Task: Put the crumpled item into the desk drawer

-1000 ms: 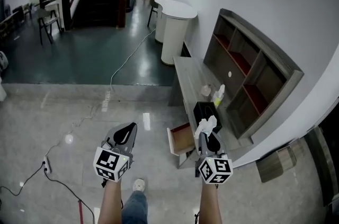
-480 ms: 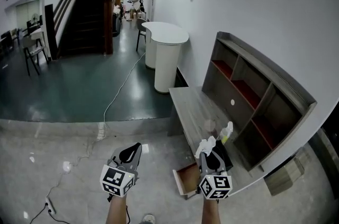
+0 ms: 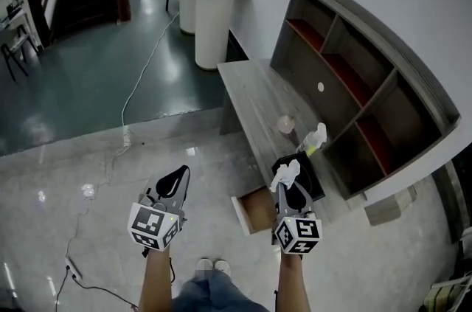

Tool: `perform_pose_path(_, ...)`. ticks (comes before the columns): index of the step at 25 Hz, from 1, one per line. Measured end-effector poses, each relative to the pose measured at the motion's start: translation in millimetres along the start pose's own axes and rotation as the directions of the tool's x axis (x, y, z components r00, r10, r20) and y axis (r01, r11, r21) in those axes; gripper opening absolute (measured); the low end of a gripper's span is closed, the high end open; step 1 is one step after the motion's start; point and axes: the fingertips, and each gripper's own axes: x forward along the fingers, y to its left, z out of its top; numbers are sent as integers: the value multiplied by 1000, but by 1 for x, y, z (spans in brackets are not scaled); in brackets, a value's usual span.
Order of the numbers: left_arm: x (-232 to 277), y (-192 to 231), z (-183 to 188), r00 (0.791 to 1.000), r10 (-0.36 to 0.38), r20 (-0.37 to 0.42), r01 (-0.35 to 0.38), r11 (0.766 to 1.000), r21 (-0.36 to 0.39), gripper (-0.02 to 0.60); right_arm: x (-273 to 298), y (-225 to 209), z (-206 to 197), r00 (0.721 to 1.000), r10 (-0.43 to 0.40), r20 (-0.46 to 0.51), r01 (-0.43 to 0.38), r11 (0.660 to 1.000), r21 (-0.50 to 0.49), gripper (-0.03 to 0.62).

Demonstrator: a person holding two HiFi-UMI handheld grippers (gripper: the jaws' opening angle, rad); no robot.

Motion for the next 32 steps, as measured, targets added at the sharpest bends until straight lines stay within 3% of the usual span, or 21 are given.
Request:
perform_pose_path(5,33,-9,-46,996,-46,-79,42,998,-44,0,26,-17,-53,994,-41,-100,43,999,19,94)
perform_pose_path(8,47,-24,-92,983,-81,-164,66,993,-95,0,30,-21,-102,978,-60,-199,65,998,18,94)
perform_pose_path(14,53,-53,-188,942,-145,-302,89,977,-192,0,28,-17,-212,914,-102,-392,96,995,-37,94)
perform_pose_path(21,42,-68,-281,901,-168,-399,63,963,-263,0,39,-30,-320,839,-168,-518,167,985,-48,103)
perform_pose_path(25,36,-67,-300,896,-162,-414,41,957,-286,0,47,-39,-341,817,-190,-544,200,979,-41,153)
perform_pose_path(27,34,-67,-303,892,-161,-421,36,956,-290,0,49,-41,-341,818,-190,-543,210,977,-26,183)
perform_pose_path(32,41,-63,-293,905,-144,-401,27,958,-284,0,51,-37,-326,841,-177,-511,203,979,-4,187)
